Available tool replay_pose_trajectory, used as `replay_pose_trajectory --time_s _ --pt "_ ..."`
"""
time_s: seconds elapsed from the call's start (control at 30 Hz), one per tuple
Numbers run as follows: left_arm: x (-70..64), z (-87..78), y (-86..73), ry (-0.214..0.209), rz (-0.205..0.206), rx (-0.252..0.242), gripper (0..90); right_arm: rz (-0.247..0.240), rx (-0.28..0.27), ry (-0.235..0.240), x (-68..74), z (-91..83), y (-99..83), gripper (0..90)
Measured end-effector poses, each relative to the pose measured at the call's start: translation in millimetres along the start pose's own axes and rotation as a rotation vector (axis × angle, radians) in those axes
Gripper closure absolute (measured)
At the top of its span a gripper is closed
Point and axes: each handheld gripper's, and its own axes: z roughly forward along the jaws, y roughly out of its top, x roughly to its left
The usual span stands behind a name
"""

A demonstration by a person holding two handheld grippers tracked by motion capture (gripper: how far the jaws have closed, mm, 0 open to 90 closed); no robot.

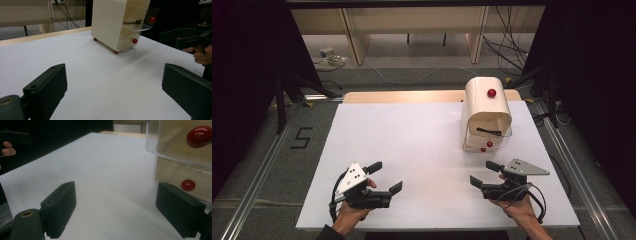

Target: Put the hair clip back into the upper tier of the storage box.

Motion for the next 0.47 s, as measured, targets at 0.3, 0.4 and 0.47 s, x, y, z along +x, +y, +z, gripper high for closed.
replay_pose_trajectory --time_s 0.3,0.4,0.47 --pt "0.0 -0.2 0.1 0.001 -0.001 -0.003 5.7 0.003 -0.015 -0.009 -0.2 -0.2 0.6 17.7" --pt "0.1 -0.2 0.2 0.002 0.000 -0.004 5.7 0.002 -0.015 -0.011 -0.4 -0.4 0.7 17.7" --pt "0.1 -0.2 0.3 0.000 -0.001 -0.006 5.6 0.002 -0.016 -0.012 -0.5 -0.5 0.7 17.7"
